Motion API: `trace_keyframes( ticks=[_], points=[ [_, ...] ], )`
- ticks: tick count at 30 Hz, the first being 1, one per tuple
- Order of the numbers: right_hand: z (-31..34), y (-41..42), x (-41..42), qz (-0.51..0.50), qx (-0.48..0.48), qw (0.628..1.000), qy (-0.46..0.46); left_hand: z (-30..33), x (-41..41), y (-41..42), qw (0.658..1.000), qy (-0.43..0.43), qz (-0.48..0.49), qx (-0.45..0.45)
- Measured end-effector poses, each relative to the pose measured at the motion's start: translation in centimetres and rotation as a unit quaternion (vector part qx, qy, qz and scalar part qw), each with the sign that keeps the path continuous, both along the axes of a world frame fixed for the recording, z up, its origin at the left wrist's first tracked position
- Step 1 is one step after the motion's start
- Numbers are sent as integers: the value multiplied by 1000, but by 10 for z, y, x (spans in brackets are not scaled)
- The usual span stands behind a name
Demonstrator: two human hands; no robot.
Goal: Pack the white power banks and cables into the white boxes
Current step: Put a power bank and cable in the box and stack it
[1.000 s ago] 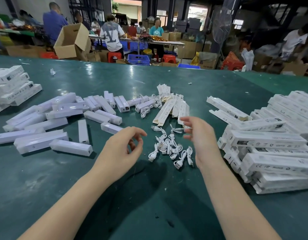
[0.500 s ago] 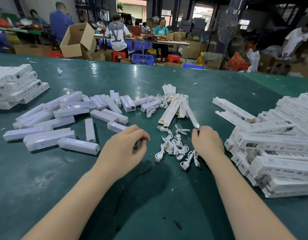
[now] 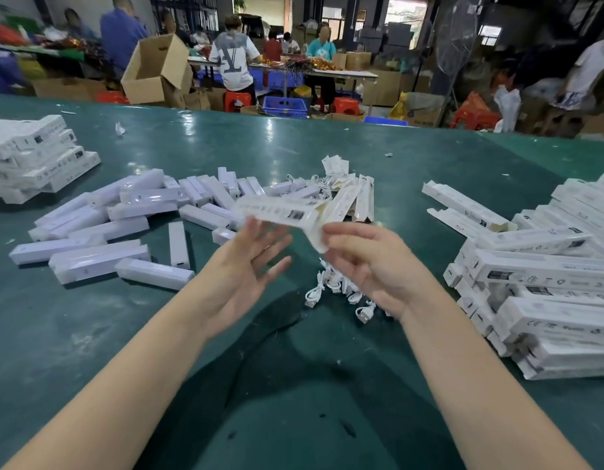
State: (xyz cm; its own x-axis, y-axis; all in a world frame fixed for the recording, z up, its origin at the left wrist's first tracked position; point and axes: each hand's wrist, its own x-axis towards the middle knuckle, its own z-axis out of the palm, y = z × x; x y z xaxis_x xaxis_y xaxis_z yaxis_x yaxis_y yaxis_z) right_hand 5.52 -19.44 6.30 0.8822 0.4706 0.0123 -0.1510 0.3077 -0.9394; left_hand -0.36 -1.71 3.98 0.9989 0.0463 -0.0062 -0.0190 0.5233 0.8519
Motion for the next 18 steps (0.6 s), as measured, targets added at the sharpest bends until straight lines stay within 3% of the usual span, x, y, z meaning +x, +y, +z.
trace_keyframes(
  ticks=[2, 5, 9, 13, 18],
  points=[
    [-1, 3, -6, 98, -34, 995, 6, 6, -2, 3, 995, -2, -12, -100],
    [-3, 7, -14, 156, -72, 985, 6, 9, -3, 6, 973, 22, 60, -223],
    [-4, 16, -27, 136, -133, 978, -86, 11, -3, 5, 969, 27, 122, -214],
    [-4, 22, -41, 98, -220, 944, -225, 10, -2, 10, 937, 42, 183, -294],
    [-12, 37, -60, 64, -260, 910, -315, 6, -1, 14, 923, 43, 186, -335]
  ],
)
